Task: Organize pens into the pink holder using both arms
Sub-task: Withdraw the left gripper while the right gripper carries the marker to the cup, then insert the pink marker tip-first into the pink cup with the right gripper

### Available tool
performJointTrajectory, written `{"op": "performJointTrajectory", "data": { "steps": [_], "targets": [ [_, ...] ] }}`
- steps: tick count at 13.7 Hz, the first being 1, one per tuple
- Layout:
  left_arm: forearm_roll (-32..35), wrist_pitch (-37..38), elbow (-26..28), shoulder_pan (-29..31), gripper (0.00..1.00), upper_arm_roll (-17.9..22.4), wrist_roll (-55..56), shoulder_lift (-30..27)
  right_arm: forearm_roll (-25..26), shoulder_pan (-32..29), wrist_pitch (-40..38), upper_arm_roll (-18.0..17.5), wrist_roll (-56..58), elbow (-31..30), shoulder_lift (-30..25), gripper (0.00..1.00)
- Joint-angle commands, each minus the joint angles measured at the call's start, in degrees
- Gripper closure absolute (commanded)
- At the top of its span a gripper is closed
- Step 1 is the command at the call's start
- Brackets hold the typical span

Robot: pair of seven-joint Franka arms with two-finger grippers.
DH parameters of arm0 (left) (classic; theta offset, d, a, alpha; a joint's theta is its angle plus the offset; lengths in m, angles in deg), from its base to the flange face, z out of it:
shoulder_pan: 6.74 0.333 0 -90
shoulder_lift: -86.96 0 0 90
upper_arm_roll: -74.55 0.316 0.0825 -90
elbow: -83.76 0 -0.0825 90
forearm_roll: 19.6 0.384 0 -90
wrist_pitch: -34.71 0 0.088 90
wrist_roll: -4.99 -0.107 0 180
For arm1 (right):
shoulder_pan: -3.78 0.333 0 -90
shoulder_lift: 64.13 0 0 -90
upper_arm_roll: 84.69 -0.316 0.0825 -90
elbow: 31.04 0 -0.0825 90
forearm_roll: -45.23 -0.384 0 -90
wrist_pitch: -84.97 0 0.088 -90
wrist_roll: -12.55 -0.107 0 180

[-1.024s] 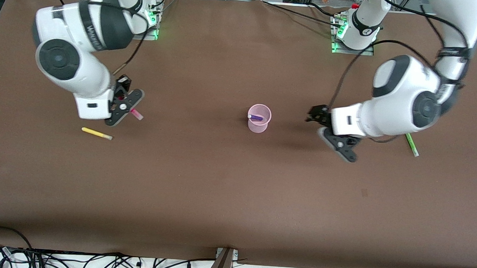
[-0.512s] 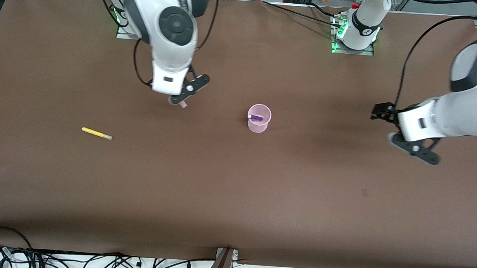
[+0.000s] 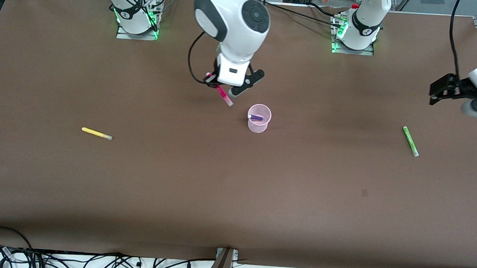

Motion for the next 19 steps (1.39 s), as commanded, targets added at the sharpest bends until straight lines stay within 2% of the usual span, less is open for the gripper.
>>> {"op": "performJointTrajectory", "data": {
  "steps": [1,2,5,7,12,15,16,19],
  "targets": [
    [-5.31,-6.61,10.75,-7.92,0.00,12.54,3.48,-8.76,1.43,2.16,5.06,1.17,-6.75,3.55,4.53,1.00],
    [-5.33,-6.80,12.95,-10.04,0.00,14.84,4.54,-9.64,1.95,2.17,7.36,1.17,-8.60,3.55,5.76,1.00],
    [-6.81,-9.08,15.60,-9.36,0.00,15.22,6.22,-9.48,4.84,3.57,12.47,1.26,-12.13,4.95,9.72,1.00],
    [-7.62,-9.09,14.82,-9.09,0.00,15.22,6.04,-8.60,7.92,5.06,12.57,1.26,-12.22,6.53,11.48,1.00],
    [-7.62,-7.42,14.91,-9.09,0.00,14.96,6.22,-8.43,19.86,8.75,12.13,1.35,-12.13,6.54,12.19,1.00],
    [-7.53,-7.42,14.91,-9.09,0.00,14.78,6.30,-7.81,23.04,11.13,11.86,1.35,-10.82,5.14,12.63,1.00],
    [-7.53,-7.50,14.91,-9.09,0.00,14.78,6.30,-7.72,24.53,11.74,11.78,1.26,-8.12,3.91,12.54,1.00],
    [-7.35,-7.59,14.91,-9.18,0.00,14.69,6.30,-7.72,24.46,11.57,8.54,1.26,4.97,3.72,12.54,1.00]
  ]
}}
